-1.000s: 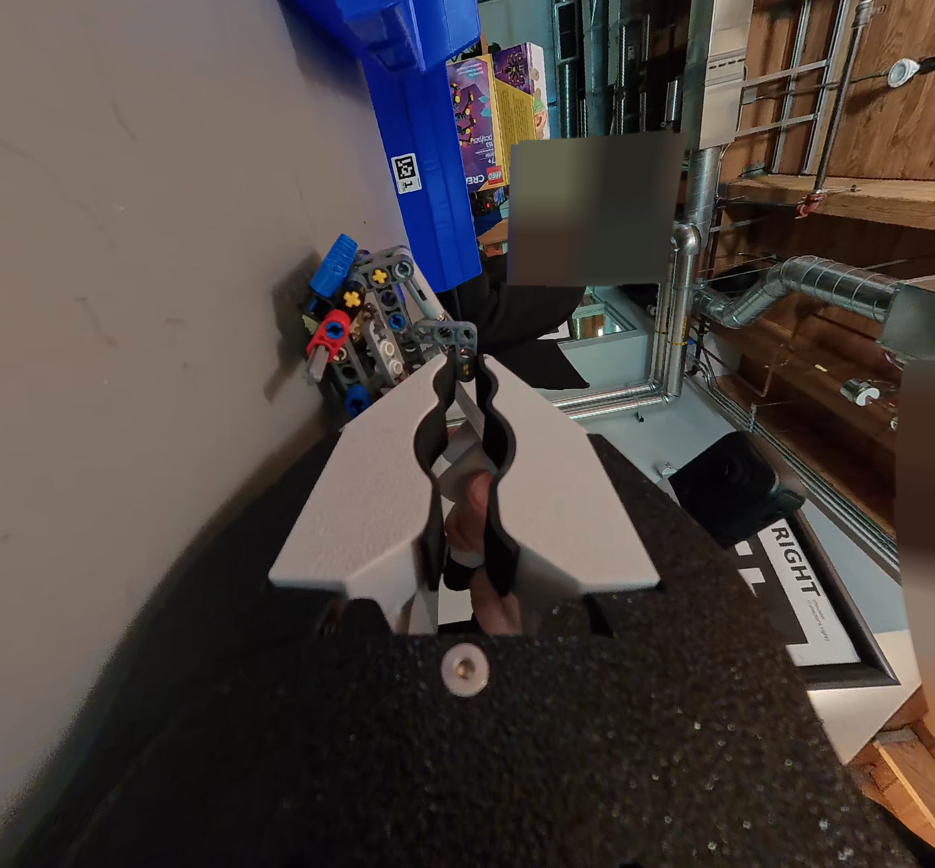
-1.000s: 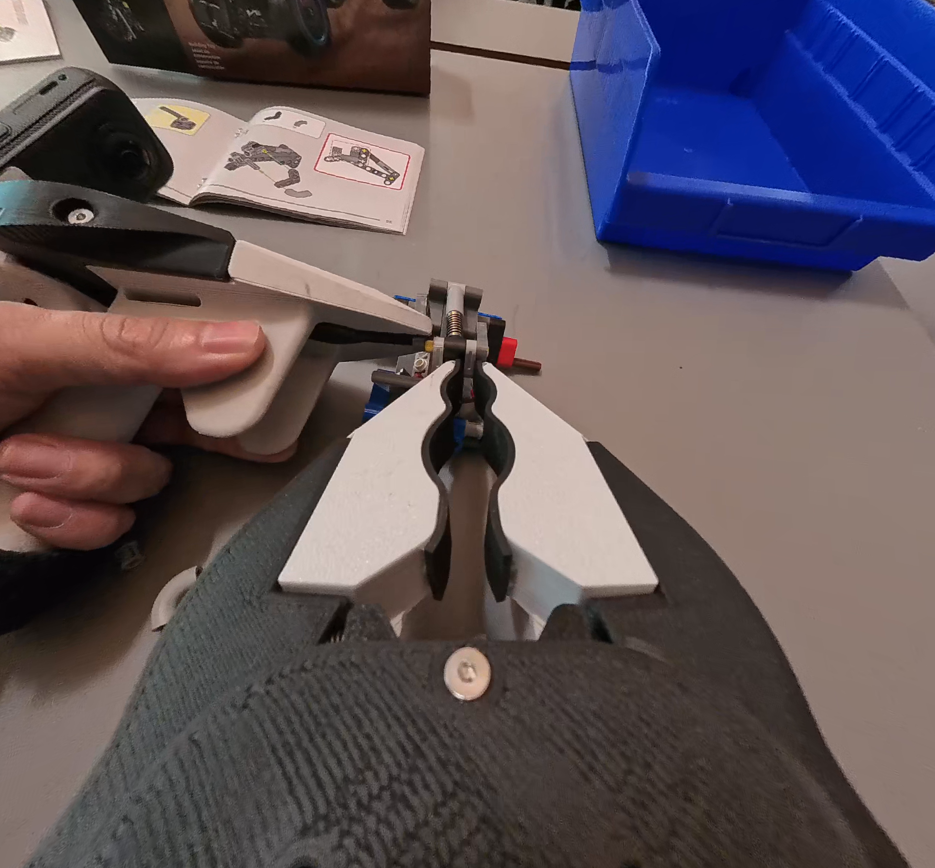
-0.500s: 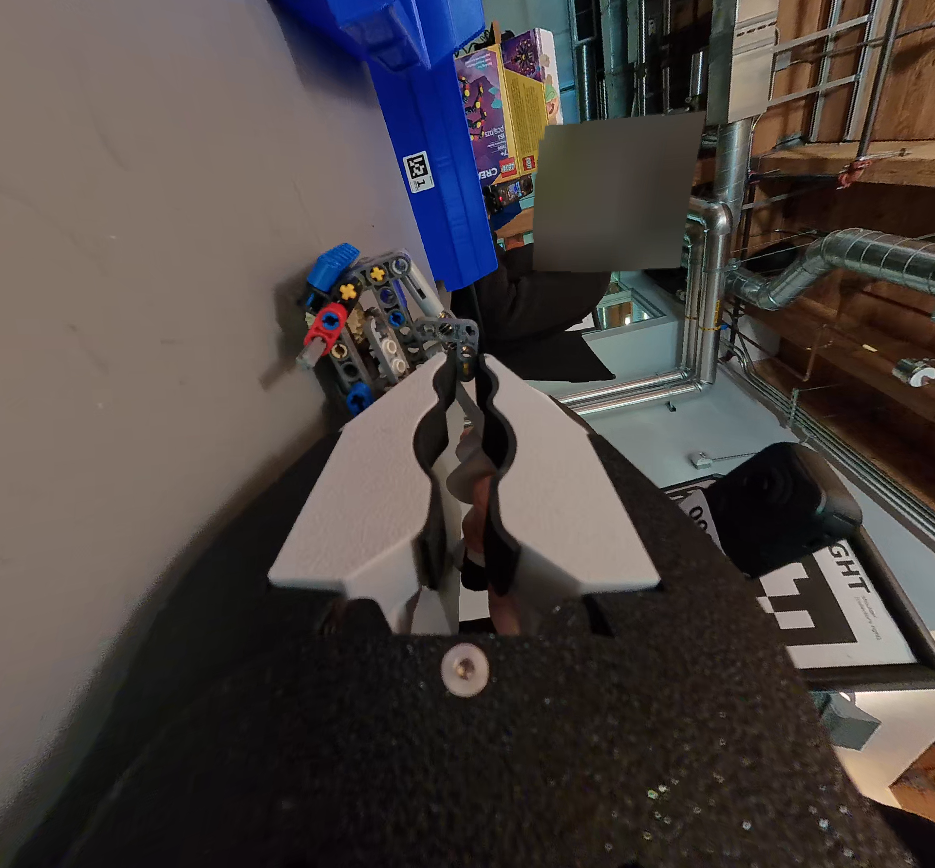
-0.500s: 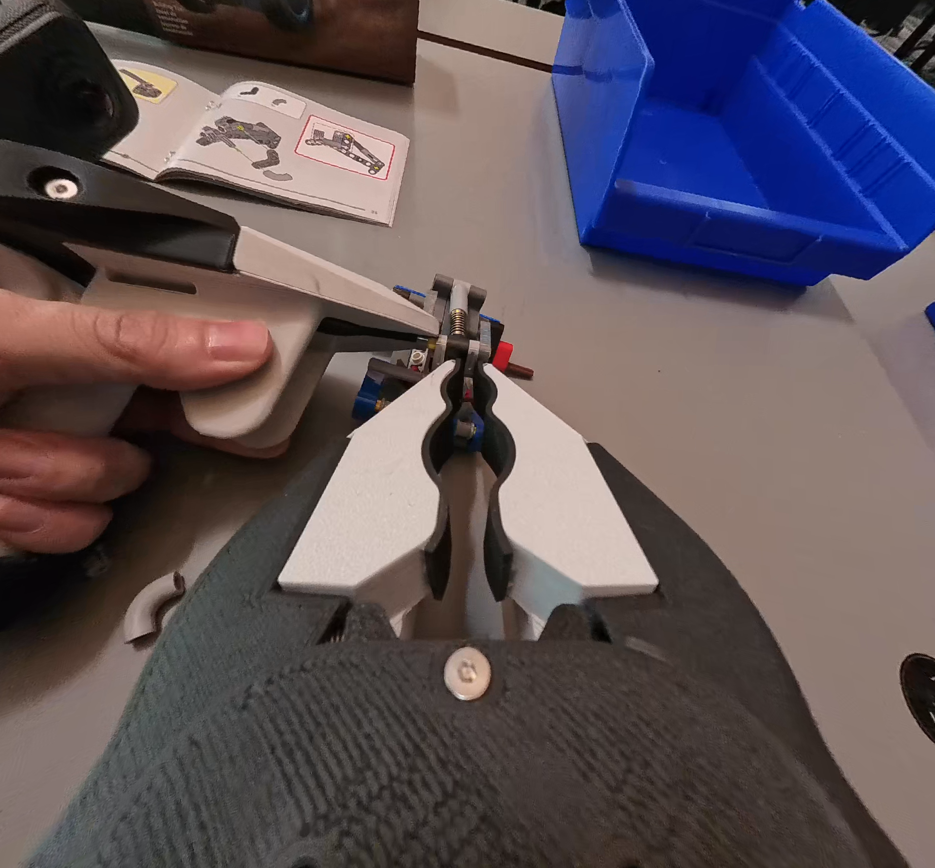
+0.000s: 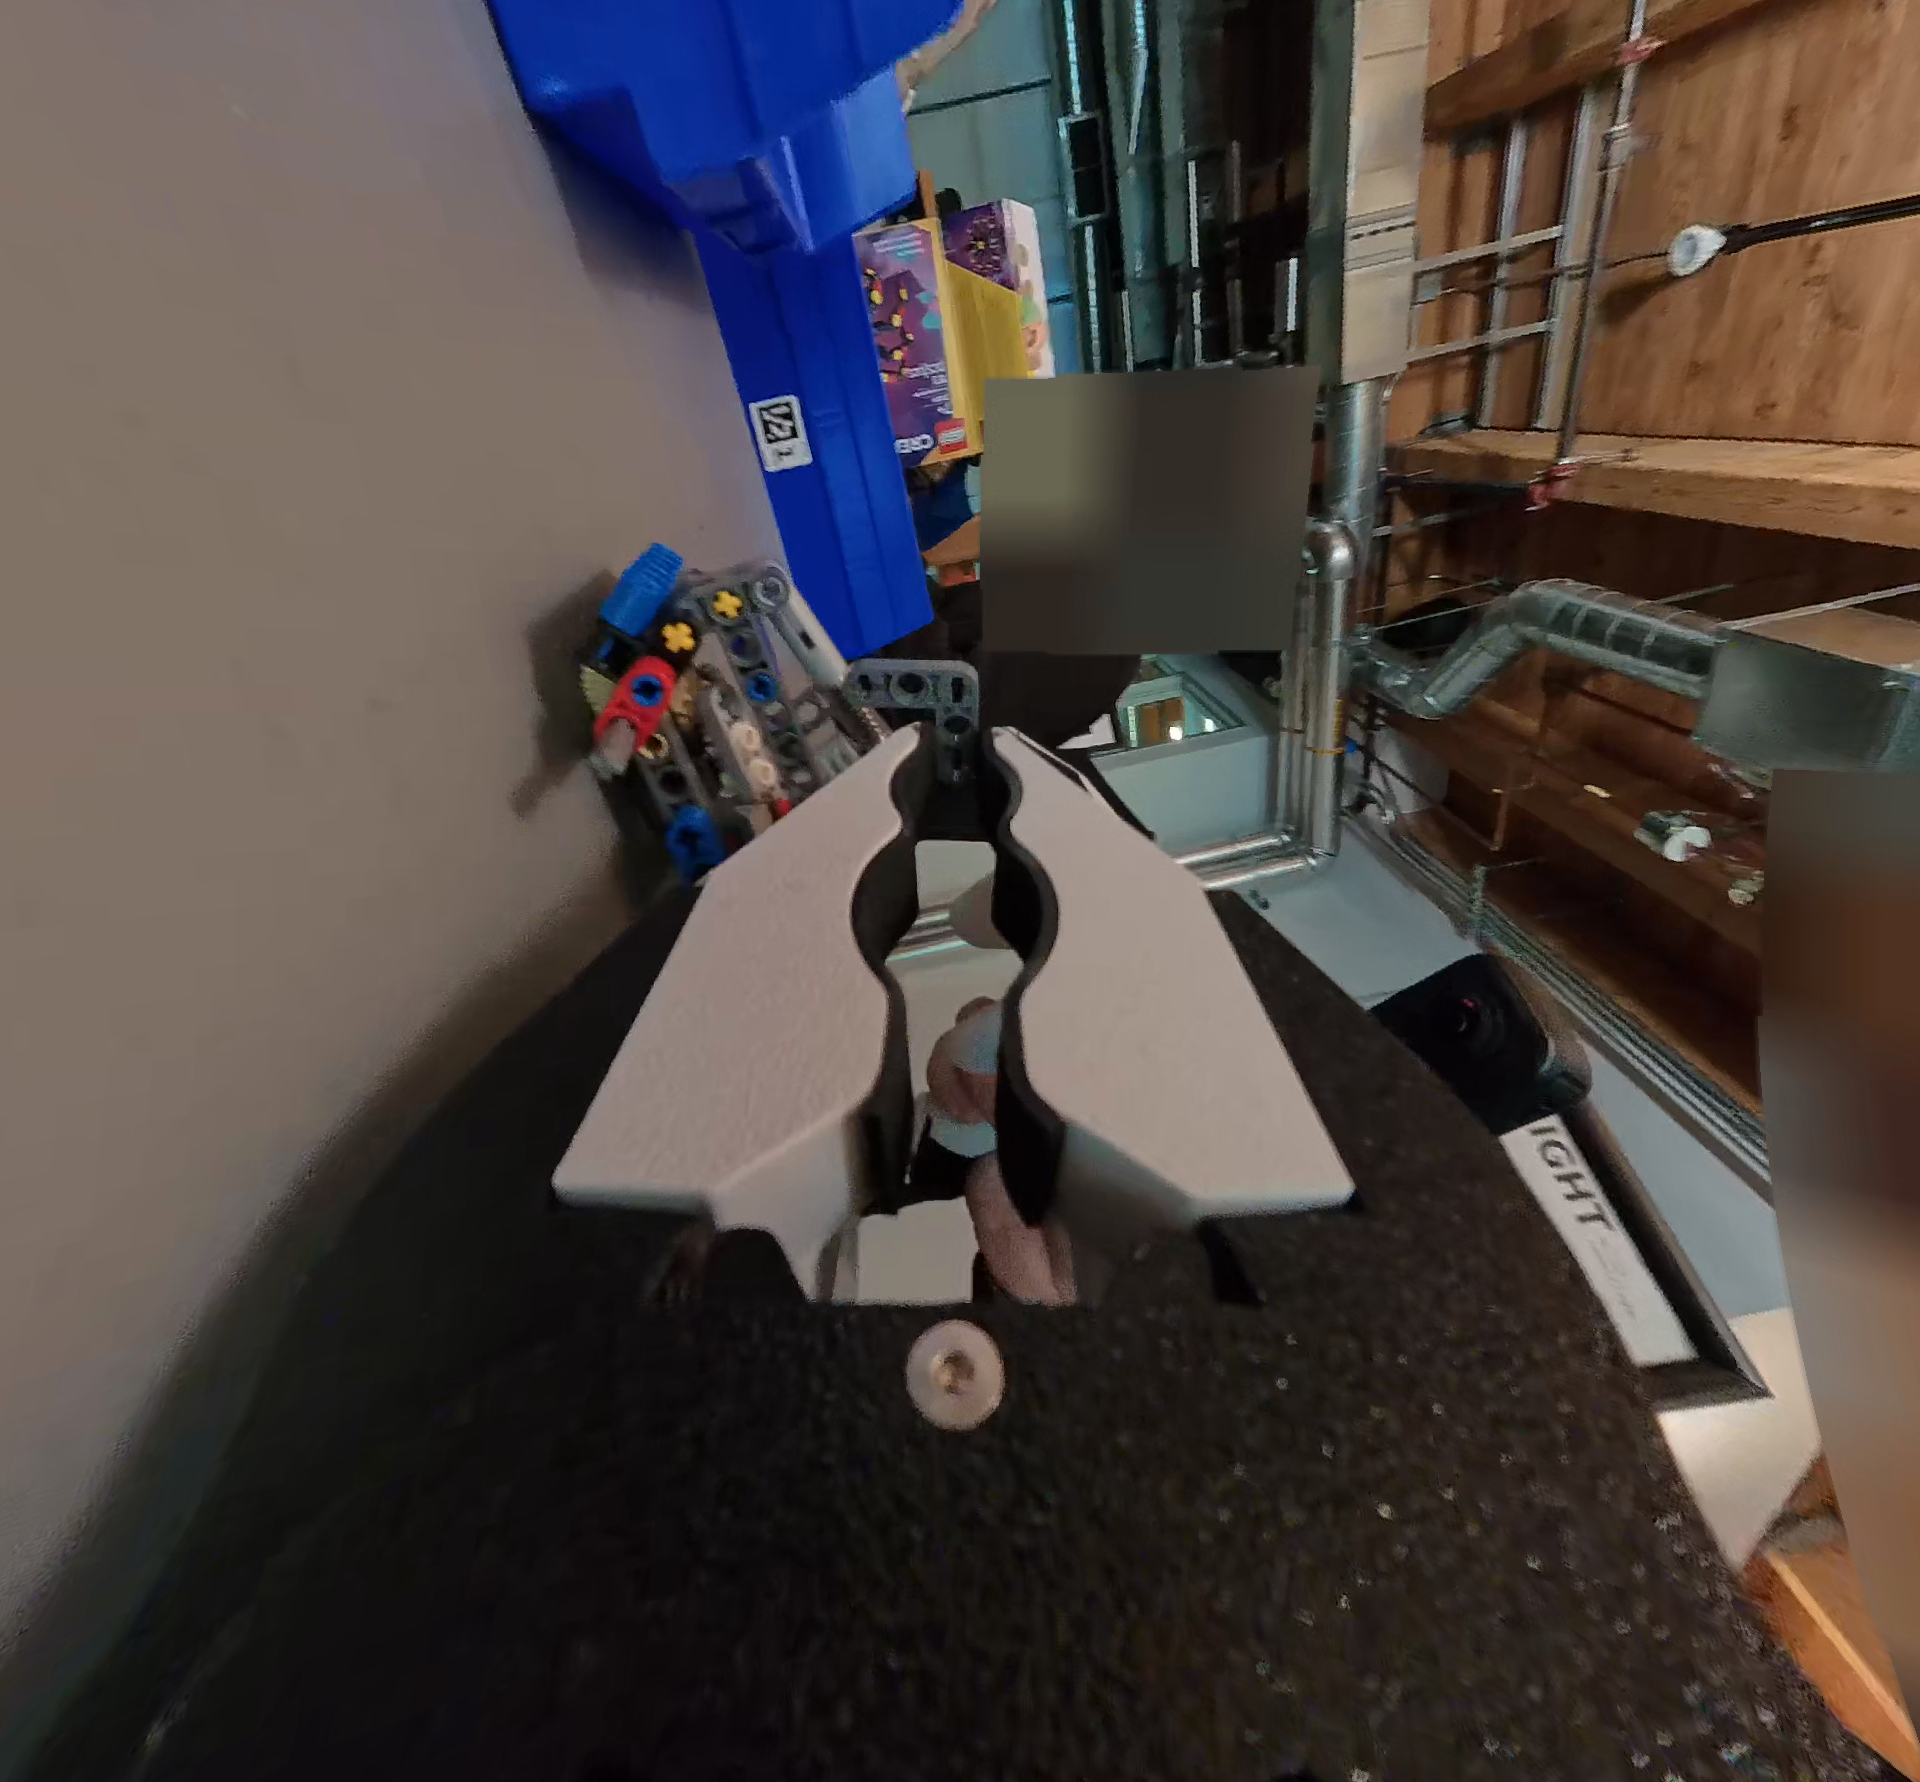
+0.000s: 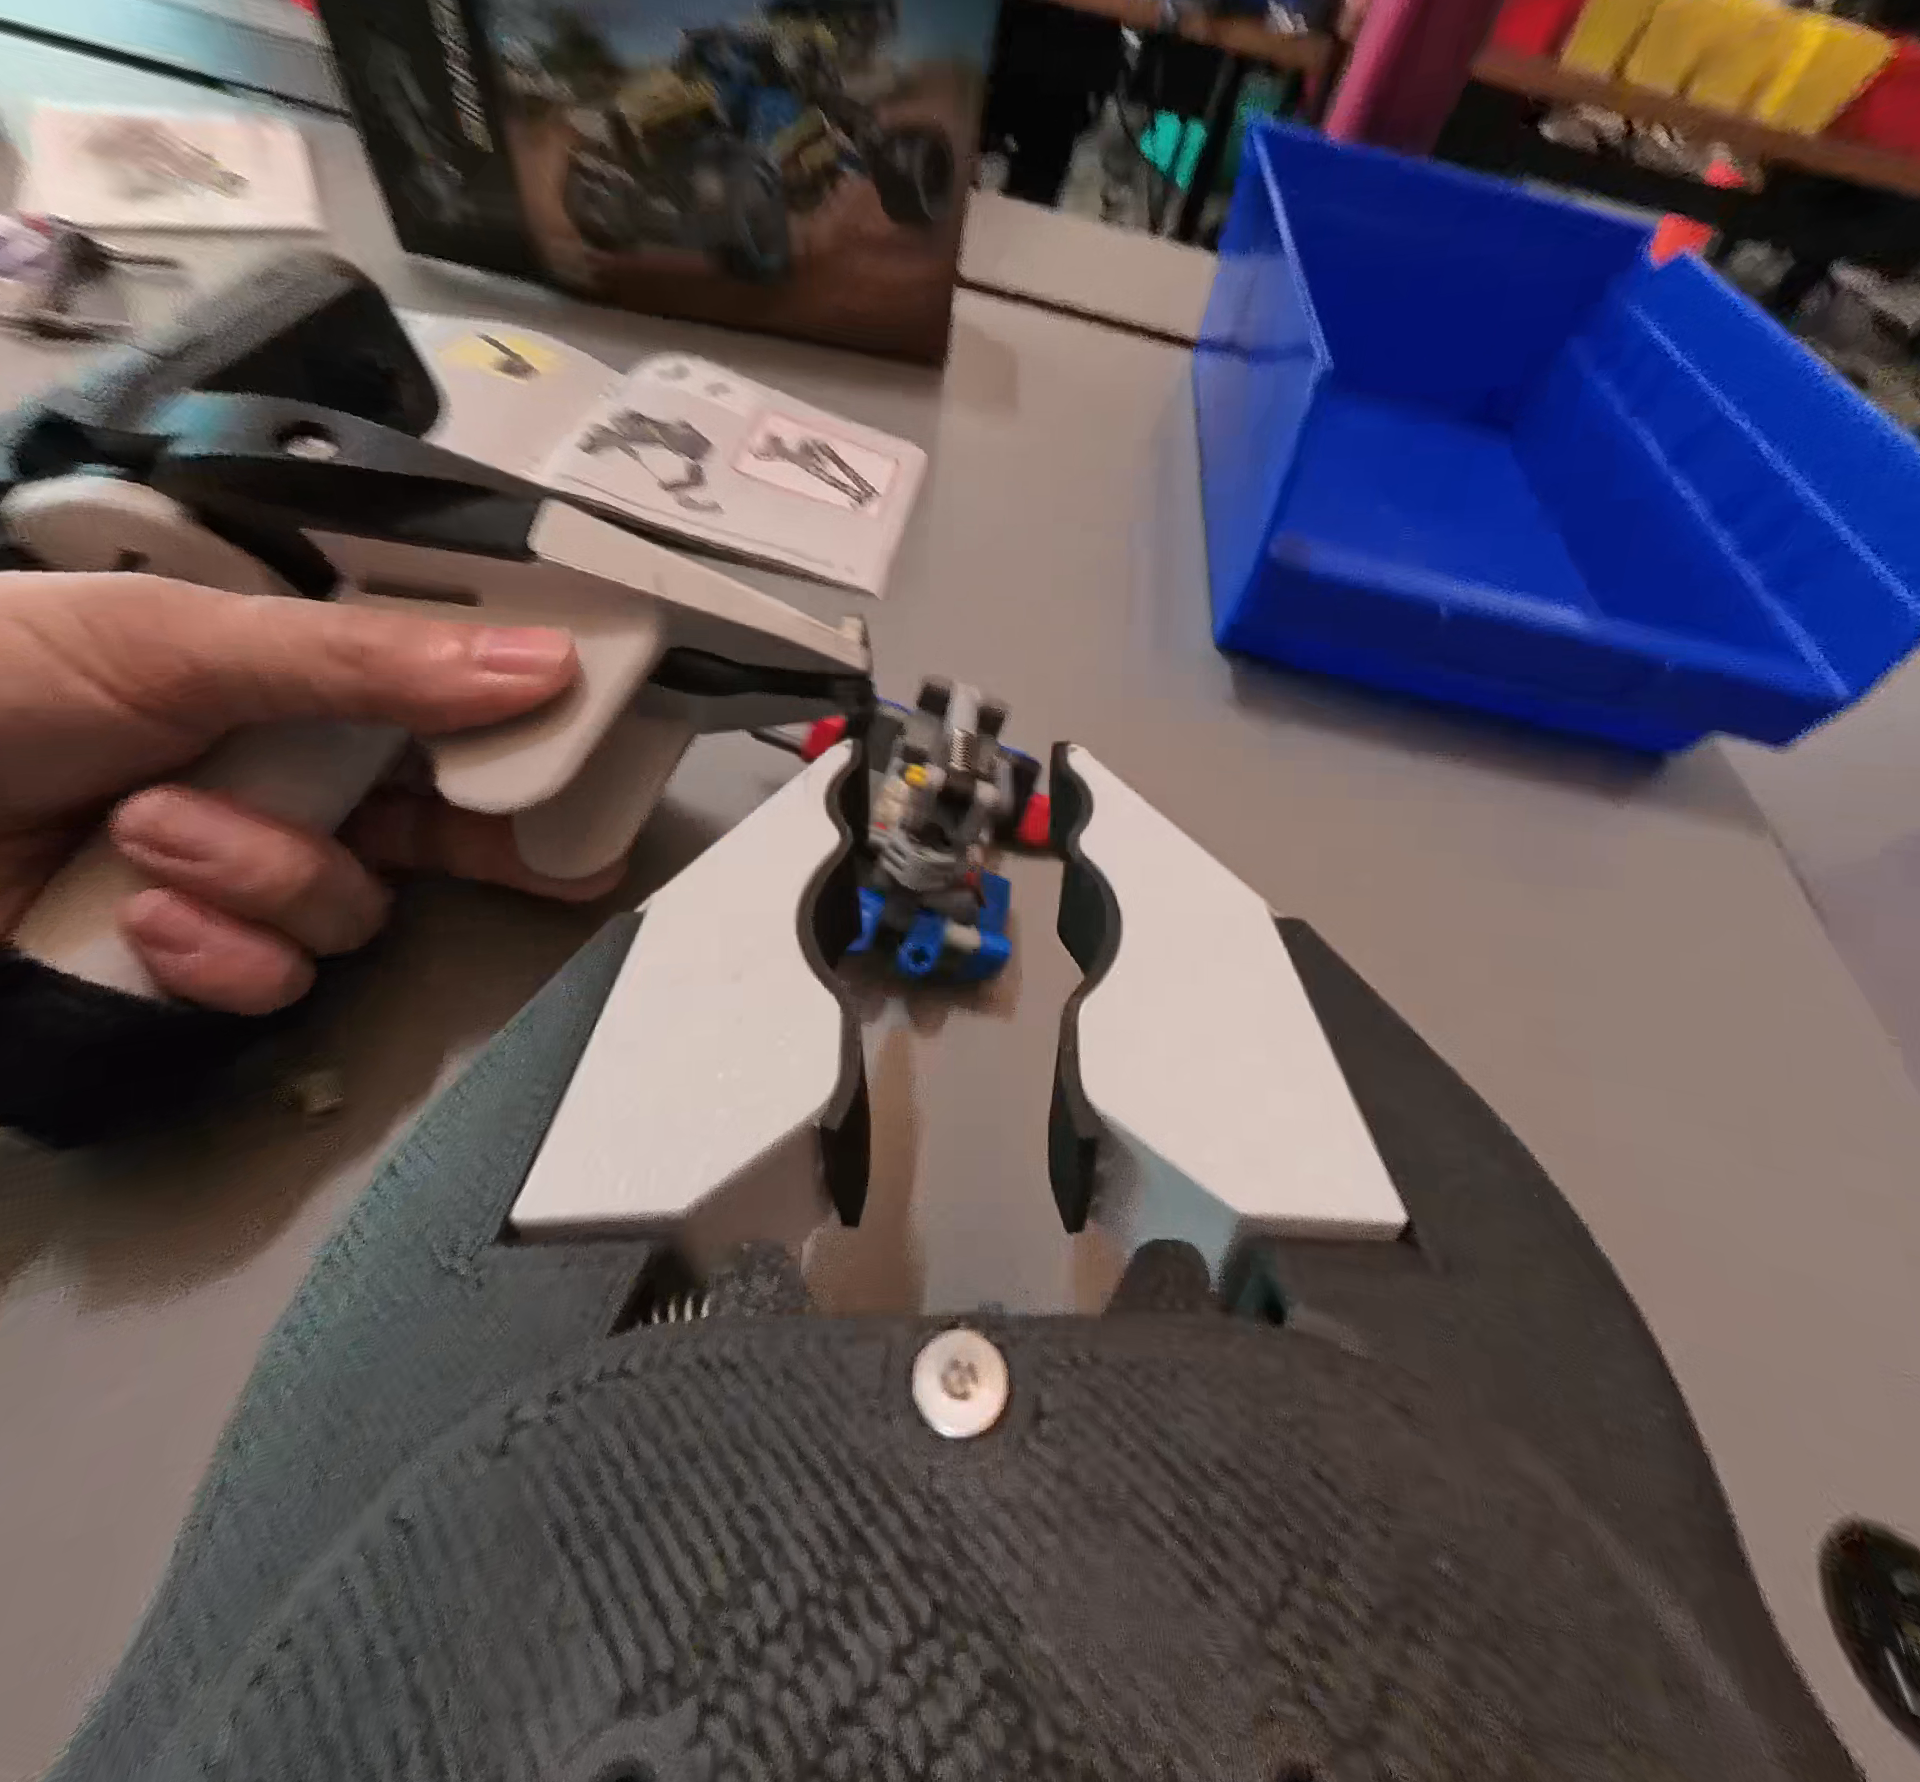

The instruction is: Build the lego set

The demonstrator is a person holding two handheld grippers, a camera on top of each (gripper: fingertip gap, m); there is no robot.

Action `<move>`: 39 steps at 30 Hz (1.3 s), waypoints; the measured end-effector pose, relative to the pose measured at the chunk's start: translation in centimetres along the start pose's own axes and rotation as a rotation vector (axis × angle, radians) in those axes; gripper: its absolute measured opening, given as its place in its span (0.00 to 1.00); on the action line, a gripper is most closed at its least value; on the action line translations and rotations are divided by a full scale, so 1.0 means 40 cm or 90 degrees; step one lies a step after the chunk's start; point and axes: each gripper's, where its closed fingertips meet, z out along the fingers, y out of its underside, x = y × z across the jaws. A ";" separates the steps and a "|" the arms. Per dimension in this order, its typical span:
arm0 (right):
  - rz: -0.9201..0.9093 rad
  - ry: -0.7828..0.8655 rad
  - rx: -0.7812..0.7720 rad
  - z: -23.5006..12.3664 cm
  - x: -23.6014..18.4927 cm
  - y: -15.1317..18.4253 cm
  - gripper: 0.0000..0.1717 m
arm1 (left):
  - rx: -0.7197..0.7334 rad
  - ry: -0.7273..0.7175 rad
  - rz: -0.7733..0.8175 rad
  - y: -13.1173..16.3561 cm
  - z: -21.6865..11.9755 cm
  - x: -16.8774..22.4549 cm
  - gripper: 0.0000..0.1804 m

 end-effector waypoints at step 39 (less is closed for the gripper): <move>-0.040 -0.039 0.058 -0.009 -0.075 -0.046 0.00 | -0.044 0.055 0.036 0.033 -0.026 0.071 0.02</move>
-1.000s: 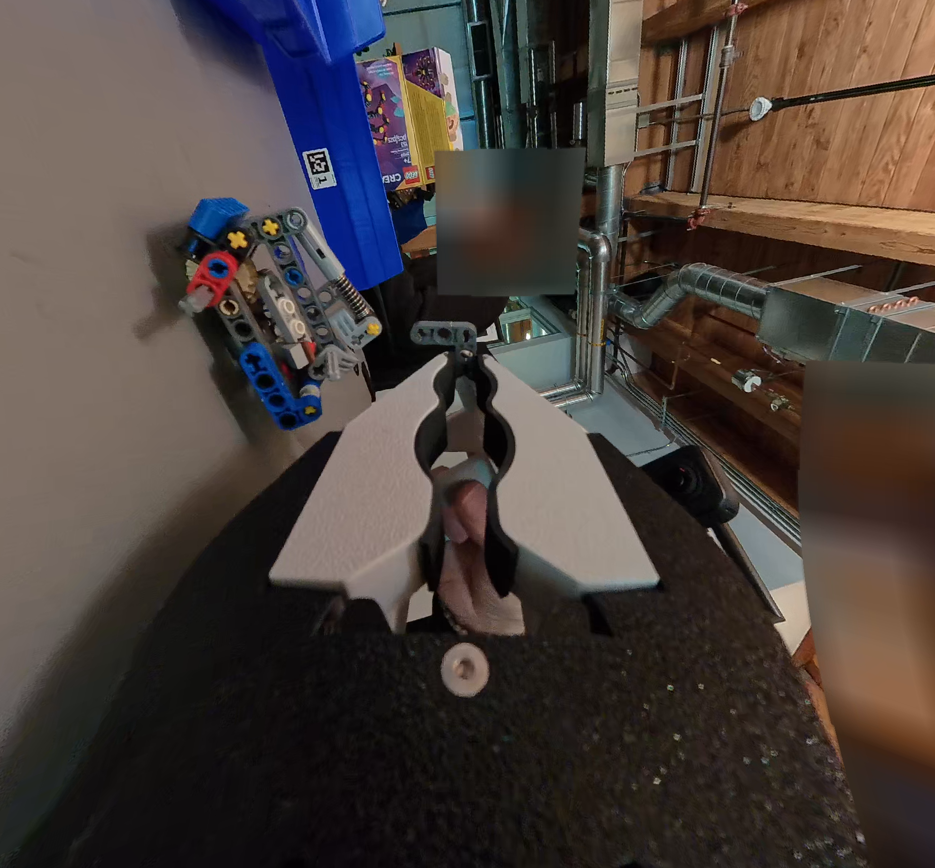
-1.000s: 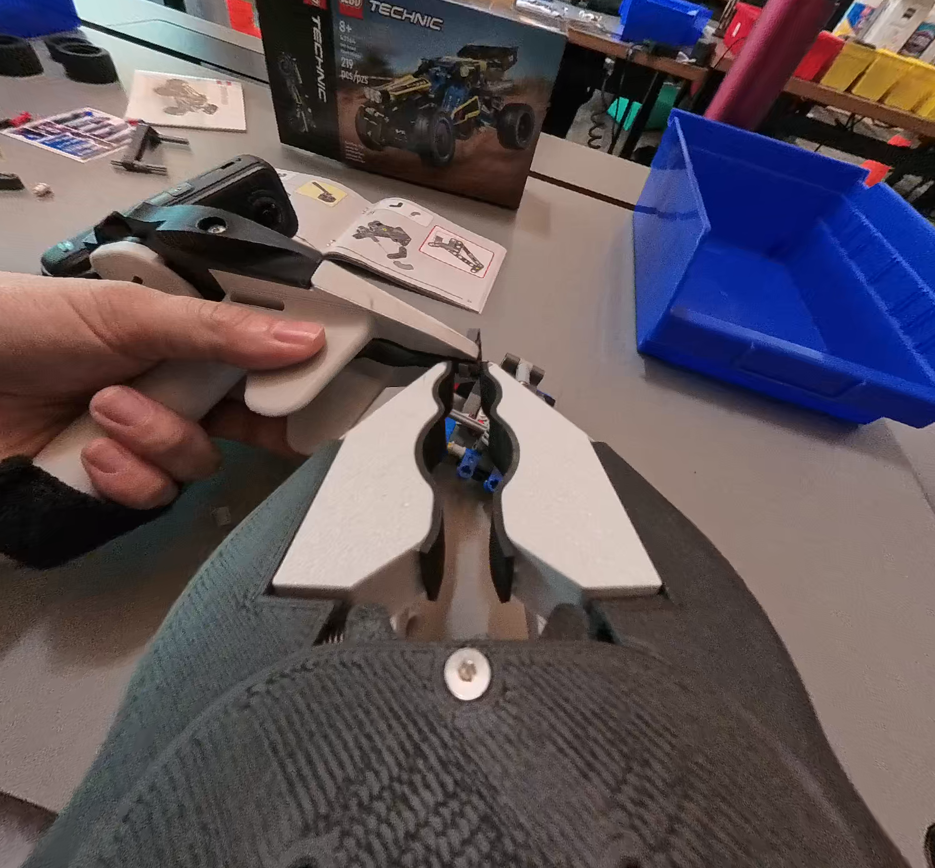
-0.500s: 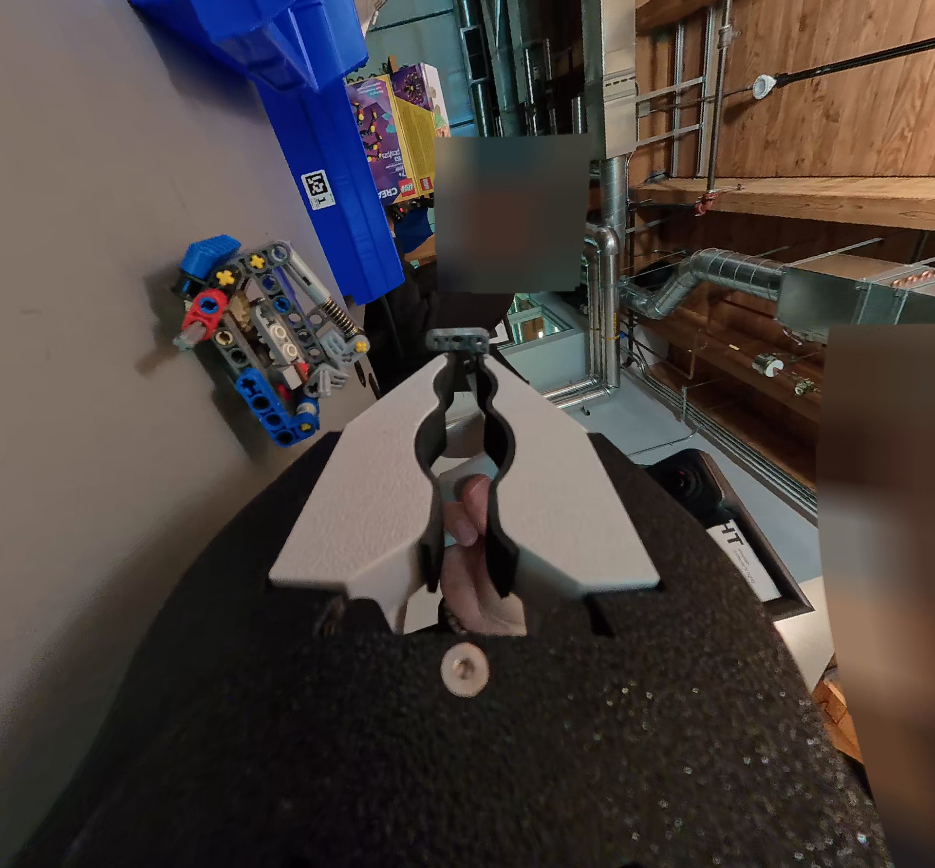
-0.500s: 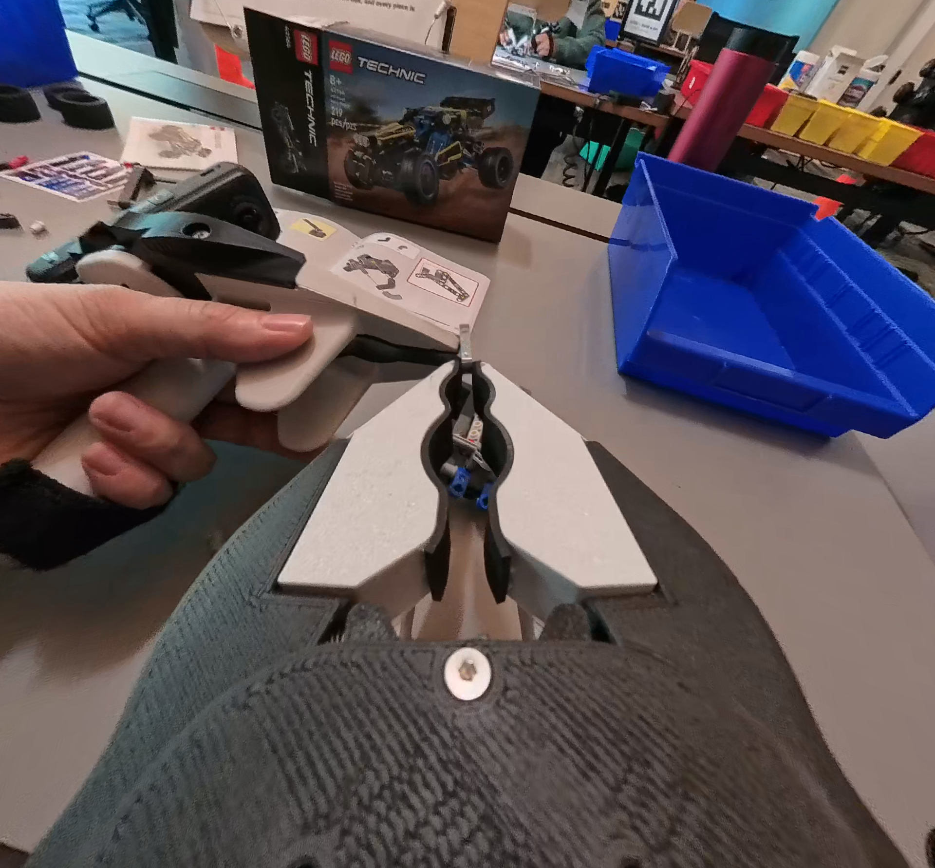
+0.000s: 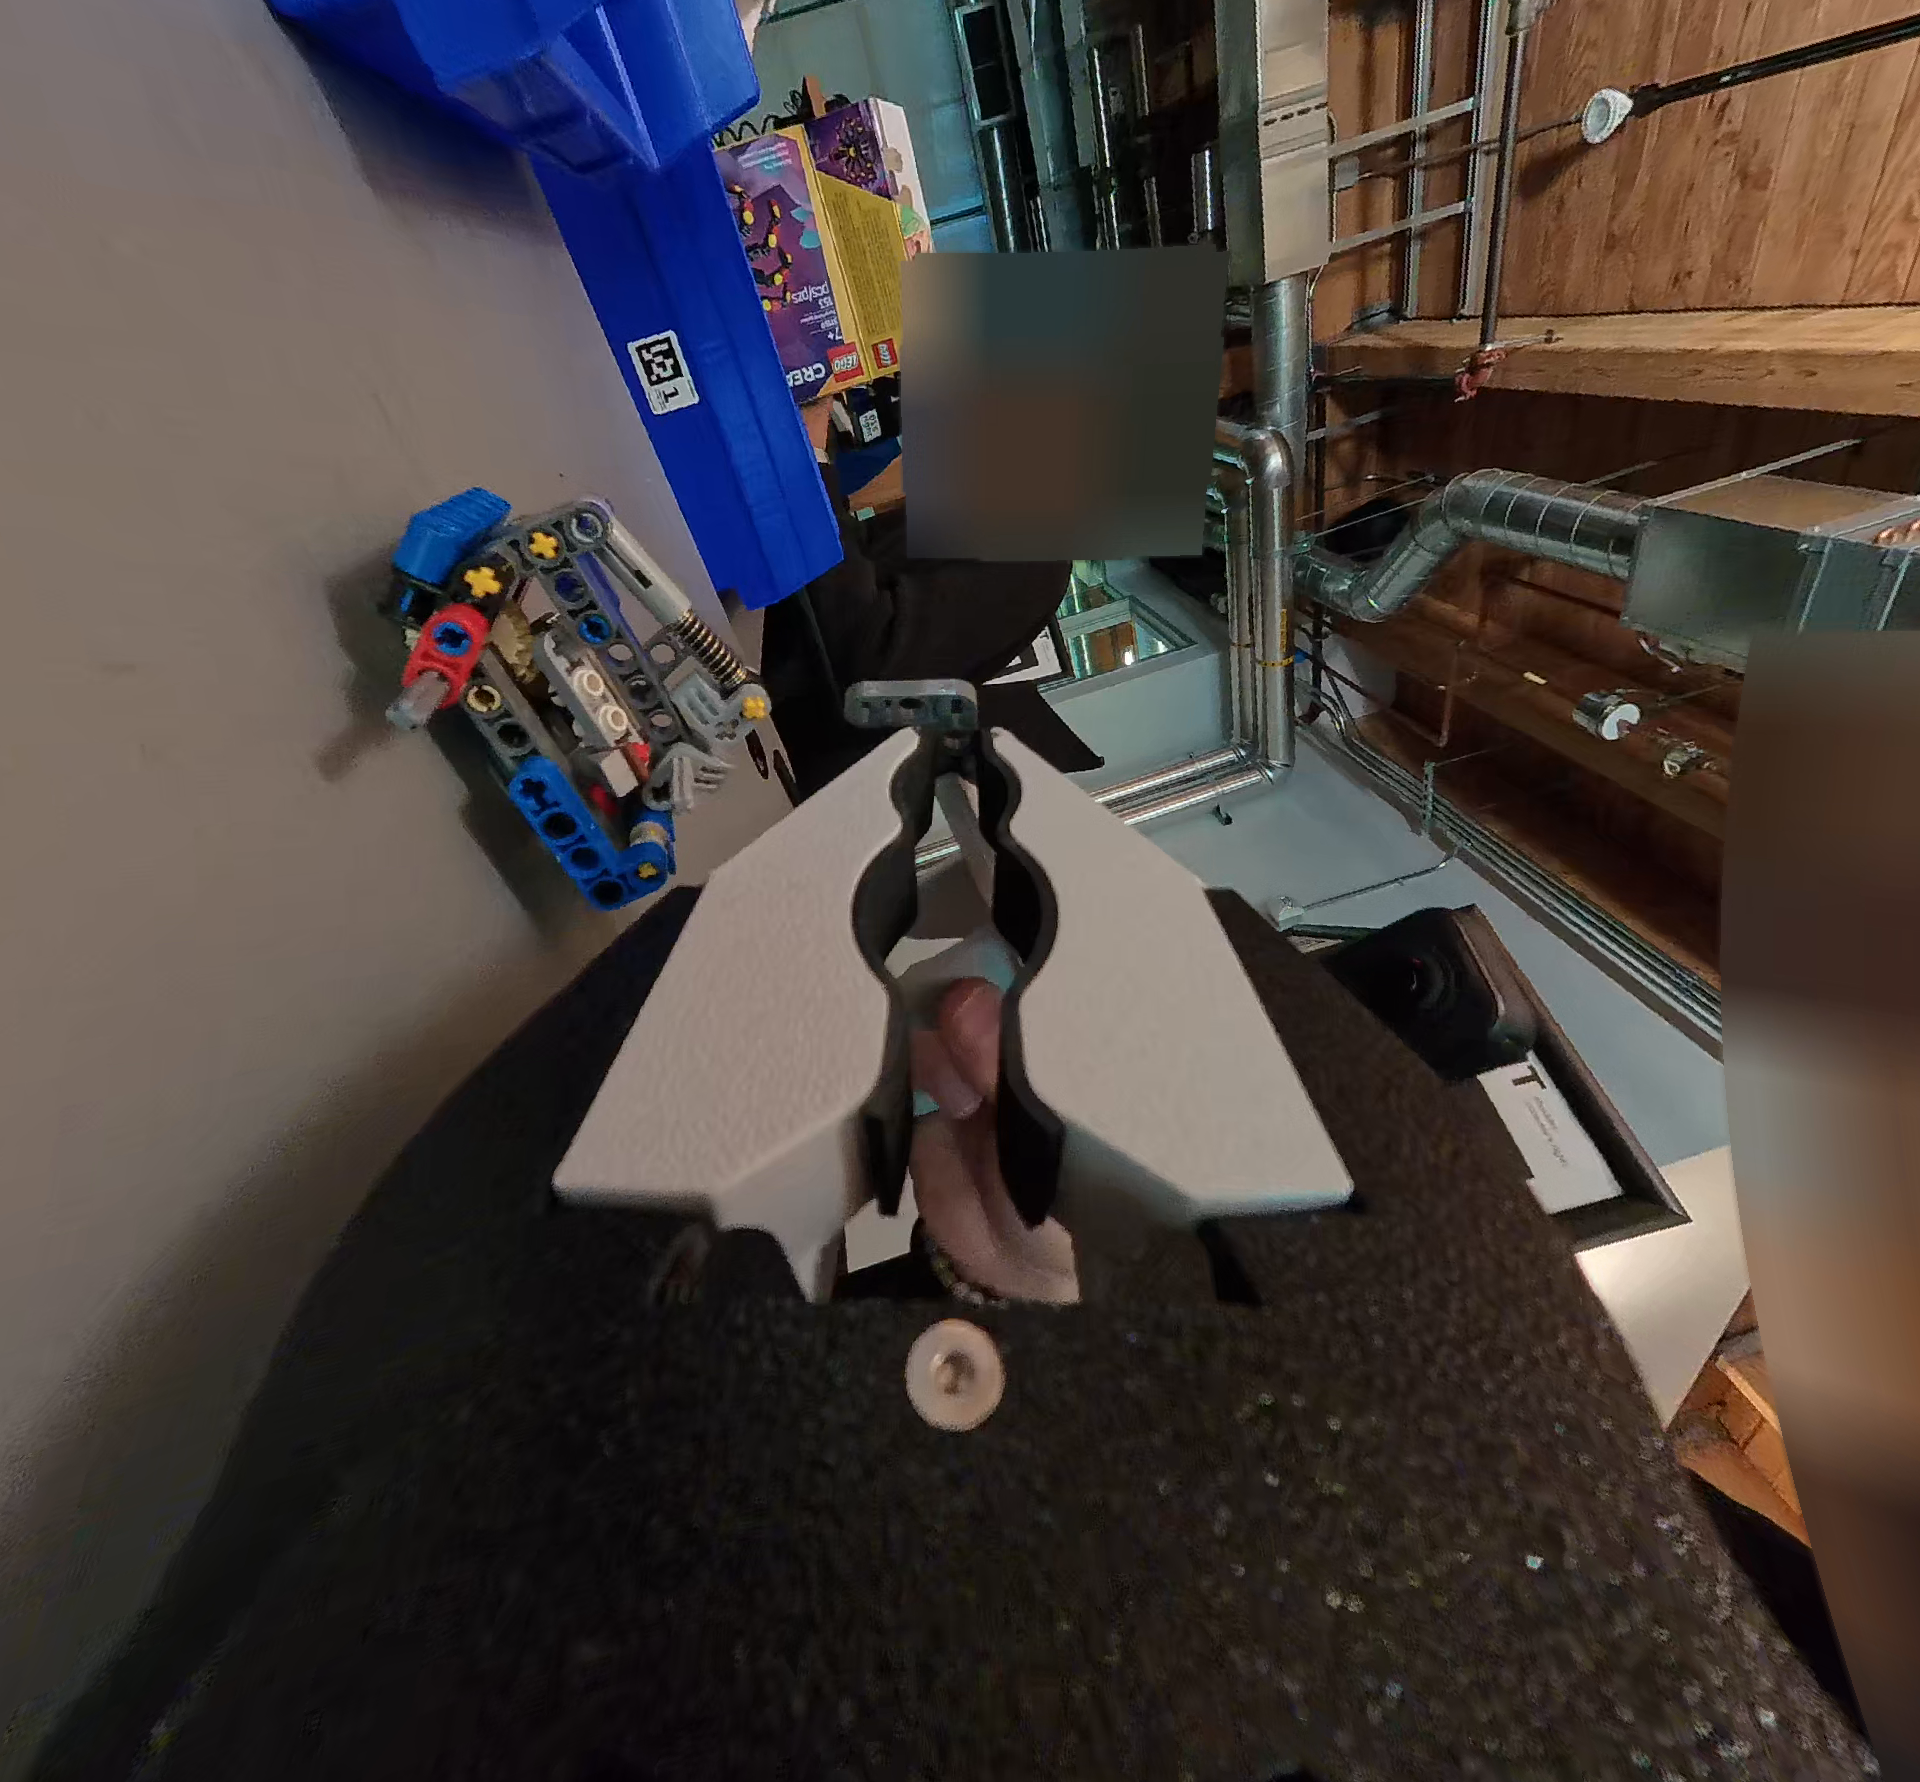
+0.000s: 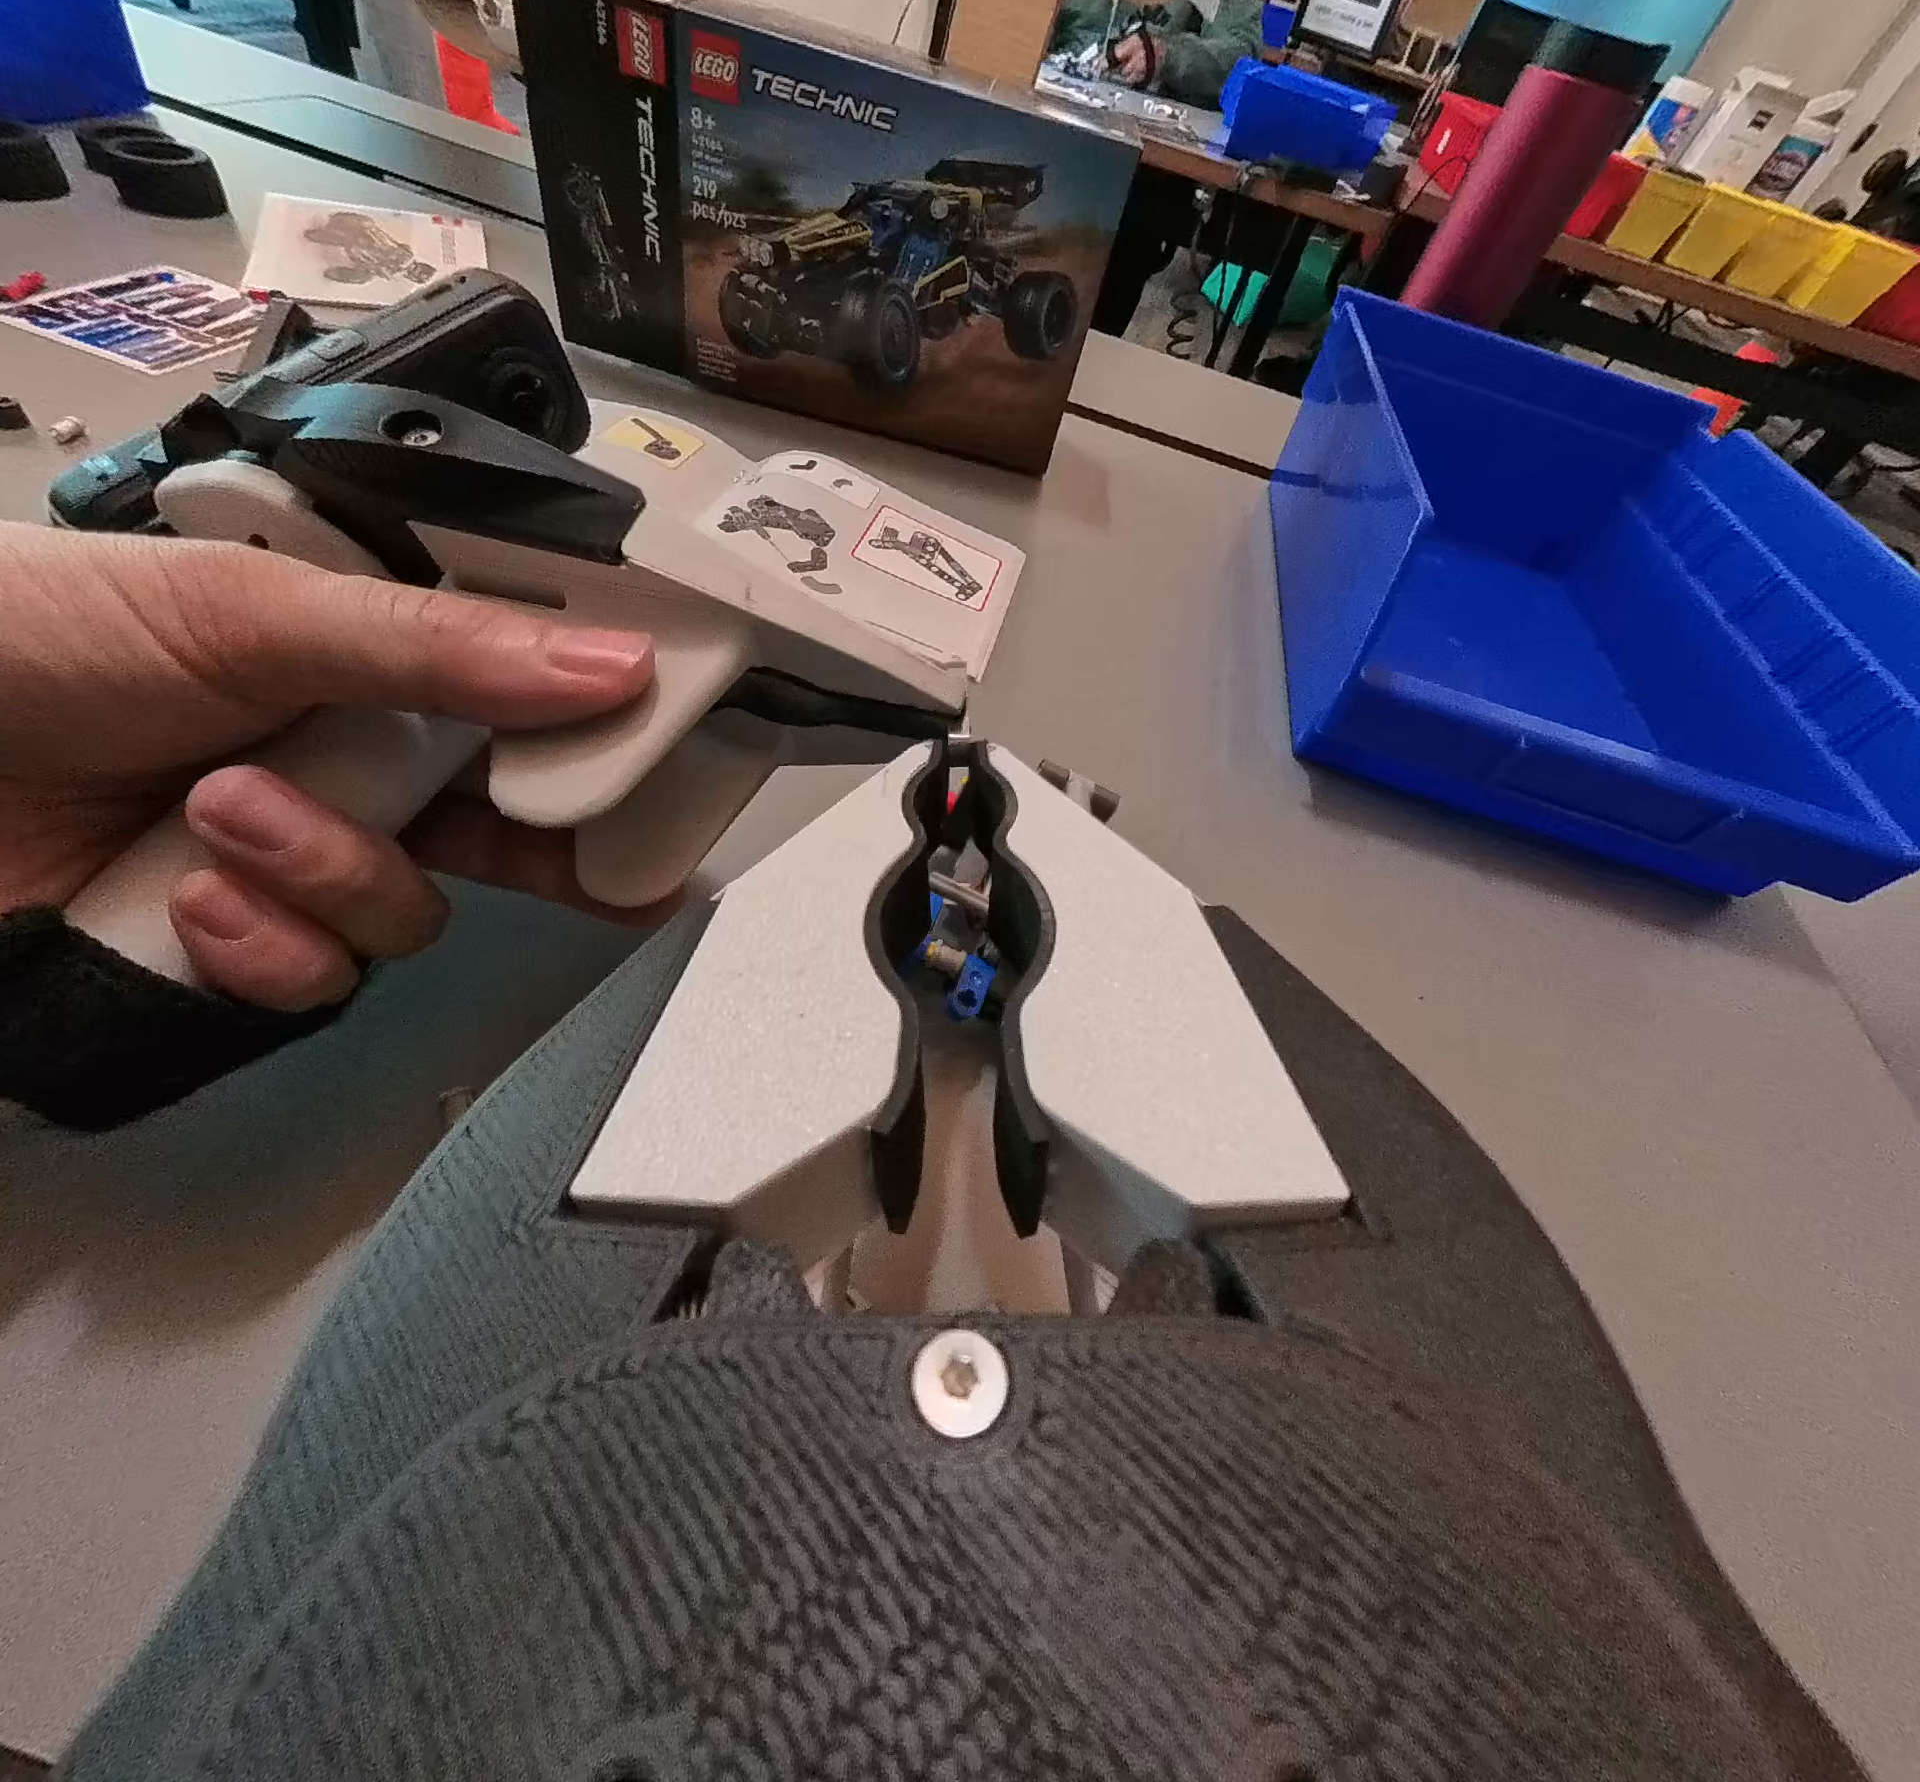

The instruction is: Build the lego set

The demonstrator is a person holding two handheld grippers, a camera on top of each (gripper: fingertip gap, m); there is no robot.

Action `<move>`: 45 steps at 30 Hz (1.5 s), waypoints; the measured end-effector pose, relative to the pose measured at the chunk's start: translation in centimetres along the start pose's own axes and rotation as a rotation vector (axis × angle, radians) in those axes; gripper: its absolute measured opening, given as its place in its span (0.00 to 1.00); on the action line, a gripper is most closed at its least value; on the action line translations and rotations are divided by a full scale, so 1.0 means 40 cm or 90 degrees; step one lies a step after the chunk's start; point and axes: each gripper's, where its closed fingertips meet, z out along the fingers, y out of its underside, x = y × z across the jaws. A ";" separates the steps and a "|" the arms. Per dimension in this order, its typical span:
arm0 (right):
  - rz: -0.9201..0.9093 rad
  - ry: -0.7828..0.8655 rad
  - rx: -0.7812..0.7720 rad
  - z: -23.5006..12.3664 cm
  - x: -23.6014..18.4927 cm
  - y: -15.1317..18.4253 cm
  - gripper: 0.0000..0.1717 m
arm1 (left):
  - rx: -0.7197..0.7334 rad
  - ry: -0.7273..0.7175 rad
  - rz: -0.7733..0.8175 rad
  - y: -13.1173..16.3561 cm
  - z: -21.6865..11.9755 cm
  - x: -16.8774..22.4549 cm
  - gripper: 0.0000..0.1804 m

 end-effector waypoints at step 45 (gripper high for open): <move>0.202 -0.132 -0.140 0.035 0.069 0.129 0.08 | -0.066 -0.081 0.067 -0.012 0.030 -0.092 0.02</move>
